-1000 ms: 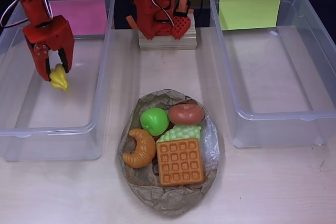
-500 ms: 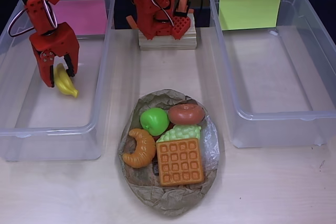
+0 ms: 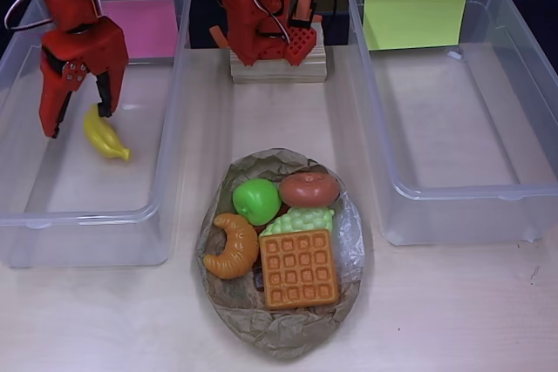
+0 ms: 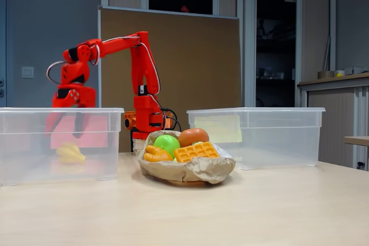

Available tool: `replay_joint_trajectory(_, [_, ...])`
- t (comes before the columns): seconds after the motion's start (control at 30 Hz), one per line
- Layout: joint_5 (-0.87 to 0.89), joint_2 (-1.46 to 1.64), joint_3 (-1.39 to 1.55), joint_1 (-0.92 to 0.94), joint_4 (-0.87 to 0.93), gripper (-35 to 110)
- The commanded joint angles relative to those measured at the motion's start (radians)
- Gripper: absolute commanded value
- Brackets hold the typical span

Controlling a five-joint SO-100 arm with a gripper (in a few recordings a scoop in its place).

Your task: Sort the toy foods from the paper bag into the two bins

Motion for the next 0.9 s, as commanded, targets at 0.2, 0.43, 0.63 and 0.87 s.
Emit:
replay_joint_trajectory(0.2, [-0.032,0.284,-0.267,-0.103,0.379,32])
replay_joint_trajectory(0.43, [-0.166,0.400,-0.322,-0.304,0.451,31])
replay_joint_trajectory(0.63, [-0.175,0.443,-0.314,-0.545,0.502,32])
replay_joint_trajectory(0.87, [-0.071,0.457,-0.233,-0.761,0.523,32])
